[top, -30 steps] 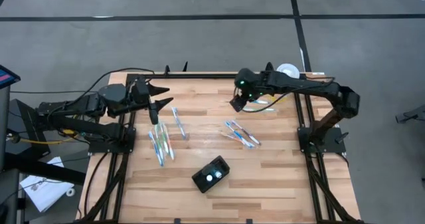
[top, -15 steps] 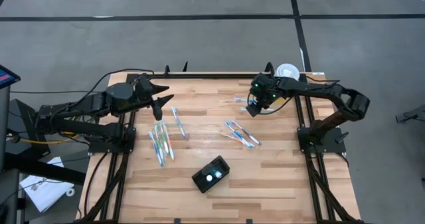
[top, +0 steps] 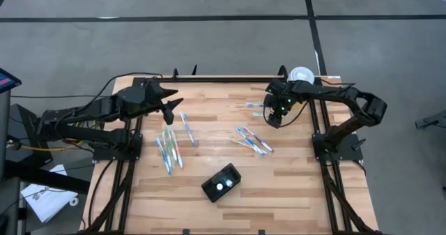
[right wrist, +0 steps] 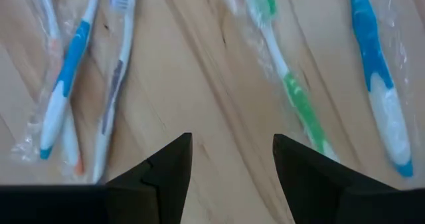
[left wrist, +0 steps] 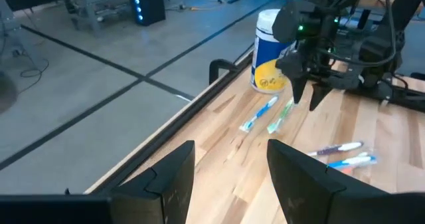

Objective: Pick & Place toothbrushing station
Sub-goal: Put the green toothbrush into the mesh organizer

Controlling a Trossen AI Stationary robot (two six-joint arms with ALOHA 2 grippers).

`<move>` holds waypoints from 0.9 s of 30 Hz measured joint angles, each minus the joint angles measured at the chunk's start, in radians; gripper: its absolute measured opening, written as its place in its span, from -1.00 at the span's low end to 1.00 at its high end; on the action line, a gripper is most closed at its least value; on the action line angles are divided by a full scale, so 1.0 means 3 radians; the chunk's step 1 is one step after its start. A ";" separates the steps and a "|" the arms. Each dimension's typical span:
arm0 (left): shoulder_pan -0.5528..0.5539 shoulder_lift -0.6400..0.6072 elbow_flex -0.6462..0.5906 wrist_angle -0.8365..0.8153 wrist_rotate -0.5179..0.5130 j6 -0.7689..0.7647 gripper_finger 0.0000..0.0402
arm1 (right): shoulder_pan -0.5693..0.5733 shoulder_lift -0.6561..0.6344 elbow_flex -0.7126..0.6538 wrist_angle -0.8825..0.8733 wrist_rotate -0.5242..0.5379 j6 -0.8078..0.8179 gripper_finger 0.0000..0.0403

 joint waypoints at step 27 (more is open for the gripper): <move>0.0008 0.0406 -0.0001 0.0118 0.0101 -0.0081 -0.09 | -0.0013 0.0290 0.0713 -0.0072 -0.0363 0.0138 -0.12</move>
